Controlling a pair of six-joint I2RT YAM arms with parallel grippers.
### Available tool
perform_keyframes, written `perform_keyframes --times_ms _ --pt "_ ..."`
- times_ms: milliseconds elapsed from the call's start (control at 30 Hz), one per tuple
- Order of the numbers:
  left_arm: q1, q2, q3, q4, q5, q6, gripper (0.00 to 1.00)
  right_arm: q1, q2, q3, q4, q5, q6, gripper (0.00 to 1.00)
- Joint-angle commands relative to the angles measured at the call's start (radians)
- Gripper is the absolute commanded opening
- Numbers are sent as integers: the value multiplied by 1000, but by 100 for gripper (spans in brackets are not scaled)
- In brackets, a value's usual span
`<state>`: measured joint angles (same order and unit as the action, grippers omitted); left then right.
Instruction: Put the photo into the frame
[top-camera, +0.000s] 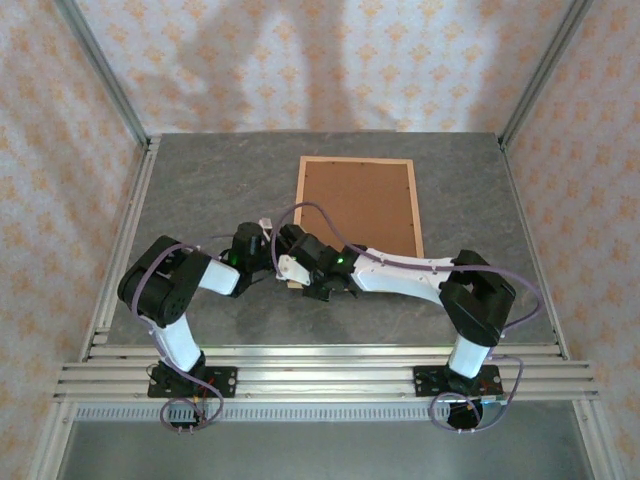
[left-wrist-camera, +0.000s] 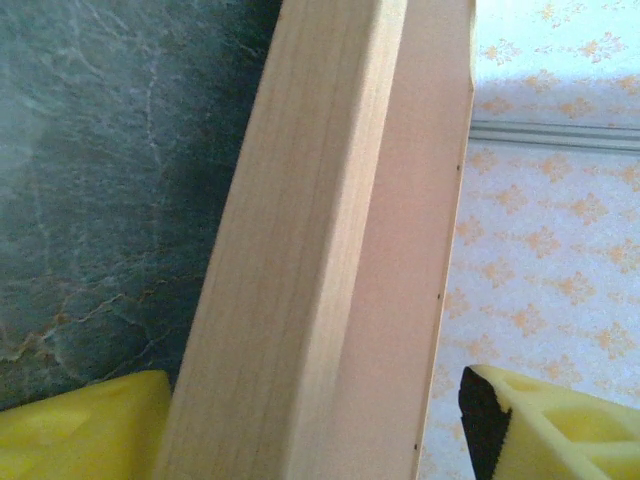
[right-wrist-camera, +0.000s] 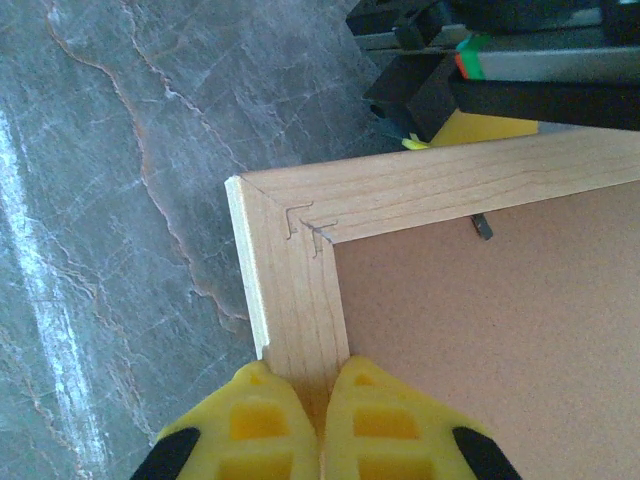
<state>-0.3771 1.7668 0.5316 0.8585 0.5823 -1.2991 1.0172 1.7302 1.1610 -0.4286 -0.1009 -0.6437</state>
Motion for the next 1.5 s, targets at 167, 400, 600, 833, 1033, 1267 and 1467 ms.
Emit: perform_keyframes --times_ms 167,400,600,833,1033,1267,1467 --pt "-31 -37 6 -51 5 16 50 -2 -47 -6 35 -16 66 0" --pt "-32 -80 19 -105 -3 21 33 -2 -84 -26 43 9 111 6" --pt "-35 -120 40 -175 -21 37 30 3 -199 -89 59 49 162 57" --pt "-35 -127 72 -195 -22 34 29 100 -255 -149 40 253 109 66" --pt "-36 -129 88 -214 -16 34 29 136 -211 -176 54 347 80 67" --pt "-37 -151 85 -229 -18 34 29 136 -155 -239 214 495 4 67" --pt "-36 -166 80 -237 -18 32 29 136 -109 -263 306 585 -65 67"
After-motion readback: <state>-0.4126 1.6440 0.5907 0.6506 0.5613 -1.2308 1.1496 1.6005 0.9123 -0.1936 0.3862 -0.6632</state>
